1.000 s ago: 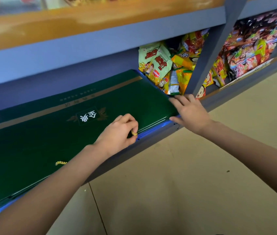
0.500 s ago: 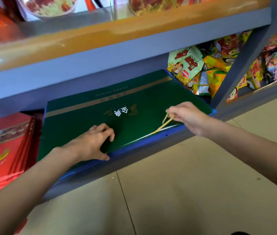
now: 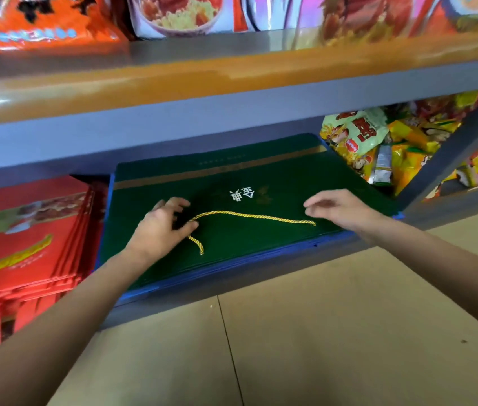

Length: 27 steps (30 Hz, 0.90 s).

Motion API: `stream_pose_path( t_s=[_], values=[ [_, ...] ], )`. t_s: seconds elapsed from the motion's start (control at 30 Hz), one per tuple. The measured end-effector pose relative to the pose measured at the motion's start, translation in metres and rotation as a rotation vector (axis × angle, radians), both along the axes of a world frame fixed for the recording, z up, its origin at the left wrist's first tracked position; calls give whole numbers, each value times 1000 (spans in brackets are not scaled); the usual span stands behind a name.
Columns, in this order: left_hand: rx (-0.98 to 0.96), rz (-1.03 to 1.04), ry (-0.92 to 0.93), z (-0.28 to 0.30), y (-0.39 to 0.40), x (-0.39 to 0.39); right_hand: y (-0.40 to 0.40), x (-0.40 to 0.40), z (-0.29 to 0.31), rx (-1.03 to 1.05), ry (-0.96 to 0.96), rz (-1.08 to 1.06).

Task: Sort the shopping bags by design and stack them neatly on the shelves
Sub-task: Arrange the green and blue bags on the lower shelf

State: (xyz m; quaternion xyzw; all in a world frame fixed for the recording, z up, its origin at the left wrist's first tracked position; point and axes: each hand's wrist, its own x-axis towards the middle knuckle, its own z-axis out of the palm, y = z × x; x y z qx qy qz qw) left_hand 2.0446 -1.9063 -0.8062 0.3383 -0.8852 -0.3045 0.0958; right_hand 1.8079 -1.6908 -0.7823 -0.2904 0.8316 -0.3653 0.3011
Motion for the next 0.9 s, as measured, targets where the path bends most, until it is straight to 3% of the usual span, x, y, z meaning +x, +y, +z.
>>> stream_pose_path(
  t_s=[0.13, 0.2, 0.27, 0.4, 0.47, 0.57, 0.73, 0.8, 0.9],
  values=[
    [-52, -197, 12, -8, 15, 0, -4, 4, -20, 112, 503, 259],
    [-42, -185, 25, -13, 15, -1, -14, 2, -25, 137, 611, 301],
    [-32, -144, 55, -14, 12, -4, -26, -2, -28, 103, 602, 252],
    [-61, -92, 68, -15, 5, -19, -47, -15, -28, 19, 366, 8],
    [-56, -136, 10, -20, 5, -24, -51, -19, -33, 70, 315, 64],
    [-78, -206, -60, -21, 7, -24, -46, -19, -31, 177, 398, 214],
    [-160, -296, 47, 4, 25, -33, -1, -45, 8, 7, 376, 139],
    [-195, -422, -11, 10, 44, -46, 29, -68, 20, 84, 408, 100],
    [-286, -605, -183, 8, 76, -73, 73, -88, 21, 374, 489, 117]
  ],
)
